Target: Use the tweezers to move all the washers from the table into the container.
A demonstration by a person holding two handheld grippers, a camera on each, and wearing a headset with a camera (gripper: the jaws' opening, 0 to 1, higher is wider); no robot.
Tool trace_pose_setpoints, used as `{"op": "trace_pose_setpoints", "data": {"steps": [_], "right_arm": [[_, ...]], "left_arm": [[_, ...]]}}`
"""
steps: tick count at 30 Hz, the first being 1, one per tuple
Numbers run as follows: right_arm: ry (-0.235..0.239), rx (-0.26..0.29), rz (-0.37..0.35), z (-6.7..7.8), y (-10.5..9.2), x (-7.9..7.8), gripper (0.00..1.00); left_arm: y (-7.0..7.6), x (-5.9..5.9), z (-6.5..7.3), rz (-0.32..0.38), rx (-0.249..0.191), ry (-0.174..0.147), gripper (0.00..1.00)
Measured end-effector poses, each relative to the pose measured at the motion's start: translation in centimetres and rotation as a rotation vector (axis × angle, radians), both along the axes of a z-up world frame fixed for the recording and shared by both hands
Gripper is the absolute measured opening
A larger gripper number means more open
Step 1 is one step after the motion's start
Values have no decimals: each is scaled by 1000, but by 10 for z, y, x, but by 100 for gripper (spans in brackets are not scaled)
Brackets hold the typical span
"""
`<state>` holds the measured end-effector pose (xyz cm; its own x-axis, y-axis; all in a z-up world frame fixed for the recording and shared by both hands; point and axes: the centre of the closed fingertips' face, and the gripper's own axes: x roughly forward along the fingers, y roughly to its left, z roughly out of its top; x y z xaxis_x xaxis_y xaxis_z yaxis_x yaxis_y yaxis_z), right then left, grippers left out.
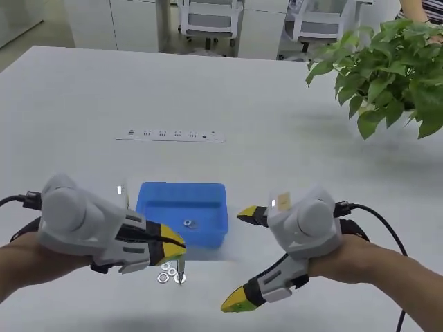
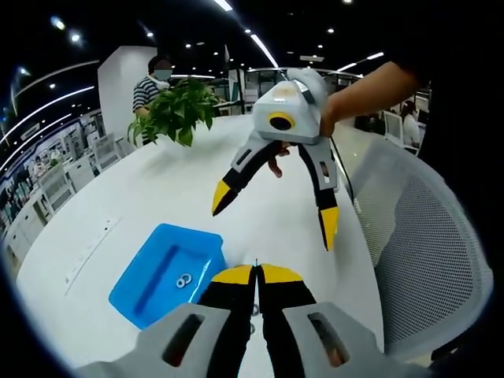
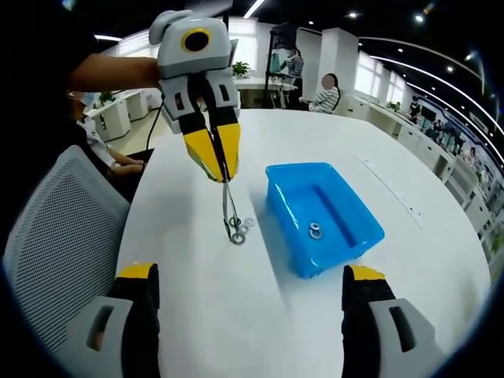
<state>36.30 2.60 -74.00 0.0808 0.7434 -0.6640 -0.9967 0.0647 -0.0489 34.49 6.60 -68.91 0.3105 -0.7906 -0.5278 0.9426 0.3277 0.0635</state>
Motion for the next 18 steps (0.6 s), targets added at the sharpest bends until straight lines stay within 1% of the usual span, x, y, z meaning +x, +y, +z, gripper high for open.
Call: {"op": "trace_pose_setpoints", "data": {"steps": [5, 8, 12, 18], "right_arm": [[3, 2, 13, 0, 4, -2, 95], [5, 6, 32, 0, 6, -5, 92], [6, 18, 75, -1, 14, -11, 83], [-2, 20, 124, -3, 23, -15, 67]], "left_arm": [[0, -2, 0, -13, -2, 11, 5], [0, -3, 0, -19, -2, 8, 5], [-2, -5, 0, -34, 2, 7, 5], [-2, -5, 0, -54, 15, 2, 5]]}}
